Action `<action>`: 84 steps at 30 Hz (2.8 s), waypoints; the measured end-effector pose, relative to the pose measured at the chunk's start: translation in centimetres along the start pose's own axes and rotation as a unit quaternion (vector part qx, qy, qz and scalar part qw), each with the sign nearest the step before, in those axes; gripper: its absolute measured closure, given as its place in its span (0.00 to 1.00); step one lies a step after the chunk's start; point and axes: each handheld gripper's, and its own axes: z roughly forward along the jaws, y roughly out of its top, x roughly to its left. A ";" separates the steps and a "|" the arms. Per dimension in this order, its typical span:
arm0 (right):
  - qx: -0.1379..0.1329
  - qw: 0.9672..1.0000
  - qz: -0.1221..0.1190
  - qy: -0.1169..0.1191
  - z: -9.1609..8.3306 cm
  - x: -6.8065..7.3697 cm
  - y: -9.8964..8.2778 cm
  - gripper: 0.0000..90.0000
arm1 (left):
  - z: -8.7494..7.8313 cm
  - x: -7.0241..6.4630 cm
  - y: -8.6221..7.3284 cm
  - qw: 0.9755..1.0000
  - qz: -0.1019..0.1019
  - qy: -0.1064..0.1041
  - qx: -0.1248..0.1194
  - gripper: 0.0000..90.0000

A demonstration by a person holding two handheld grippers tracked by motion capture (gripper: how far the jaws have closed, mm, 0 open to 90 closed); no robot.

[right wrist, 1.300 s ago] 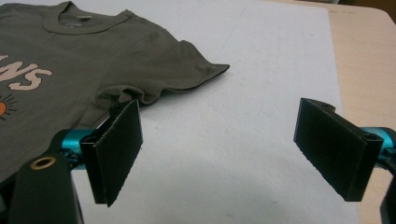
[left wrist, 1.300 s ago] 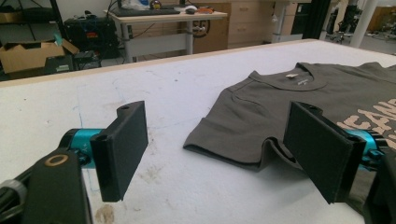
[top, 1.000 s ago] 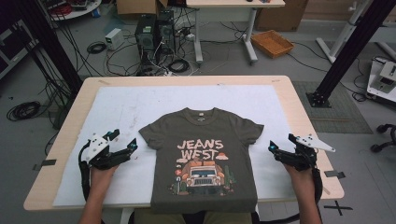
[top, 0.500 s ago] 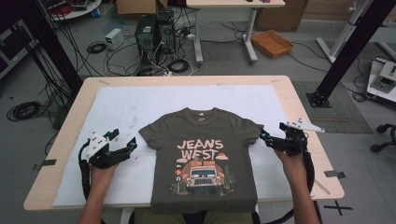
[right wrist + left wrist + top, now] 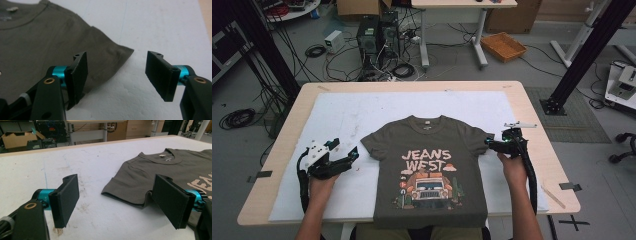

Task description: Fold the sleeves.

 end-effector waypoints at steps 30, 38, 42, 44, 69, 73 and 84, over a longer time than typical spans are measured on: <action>-0.021 0.996 -0.089 0.018 0.3 2.8 0.8 0.96 | 0.3 0.0 0.1 1.000 0.000 0.003 0.016 0.25; -0.025 0.989 -0.137 0.046 0.3 6.6 2.3 0.96 | 0.3 0.0 0.1 1.000 0.002 0.002 0.018 0.25; -0.025 0.985 -0.161 0.060 0.5 9.1 3.1 0.96 | 0.3 0.0 0.1 1.000 0.000 0.002 0.018 0.25; -0.028 0.984 -0.162 0.074 0.4 10.0 3.4 0.90 | 0.3 0.0 0.1 1.000 -0.001 0.001 0.018 0.25; -0.120 0.982 -0.131 0.069 -2.4 5.7 -0.5 0.23 | 0.3 -0.1 0.1 1.000 0.002 0.008 0.019 0.25; -0.135 0.980 -0.125 0.071 -3.3 4.0 -2.0 0.23 | 0.4 -0.2 0.2 1.000 -0.003 0.018 0.025 0.24; -0.146 0.981 -0.107 0.070 -3.7 2.1 -3.5 0.23 | 0.8 -1.3 0.8 0.996 -0.014 0.041 0.080 0.24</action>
